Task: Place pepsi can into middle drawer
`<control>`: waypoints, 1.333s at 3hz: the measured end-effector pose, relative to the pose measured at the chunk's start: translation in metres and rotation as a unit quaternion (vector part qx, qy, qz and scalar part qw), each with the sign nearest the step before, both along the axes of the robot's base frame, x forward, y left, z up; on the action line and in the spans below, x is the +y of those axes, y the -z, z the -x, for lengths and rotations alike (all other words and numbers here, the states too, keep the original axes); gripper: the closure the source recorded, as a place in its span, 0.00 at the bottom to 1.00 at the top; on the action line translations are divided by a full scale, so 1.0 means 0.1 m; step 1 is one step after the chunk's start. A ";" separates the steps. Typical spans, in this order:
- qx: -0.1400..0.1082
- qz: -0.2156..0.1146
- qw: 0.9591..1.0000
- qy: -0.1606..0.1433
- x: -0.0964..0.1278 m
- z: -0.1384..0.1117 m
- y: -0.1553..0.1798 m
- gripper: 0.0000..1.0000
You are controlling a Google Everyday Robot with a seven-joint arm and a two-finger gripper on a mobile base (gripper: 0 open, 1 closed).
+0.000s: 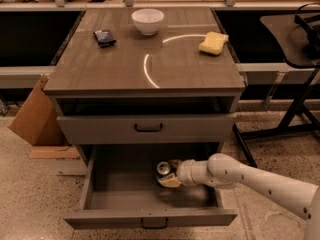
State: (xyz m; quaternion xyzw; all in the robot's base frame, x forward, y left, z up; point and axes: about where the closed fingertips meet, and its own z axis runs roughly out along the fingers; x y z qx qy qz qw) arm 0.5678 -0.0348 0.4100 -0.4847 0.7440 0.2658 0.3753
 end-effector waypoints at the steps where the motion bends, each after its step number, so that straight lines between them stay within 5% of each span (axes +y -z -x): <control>1: 0.001 -0.002 1.000 0.000 -0.01 0.01 0.01 0.00; 4: 0.010 -0.035 0.999 0.005 -0.58 0.53 -0.77 0.00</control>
Offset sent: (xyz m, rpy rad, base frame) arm -0.0215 -0.0396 0.0356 0.0221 0.0079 -0.0030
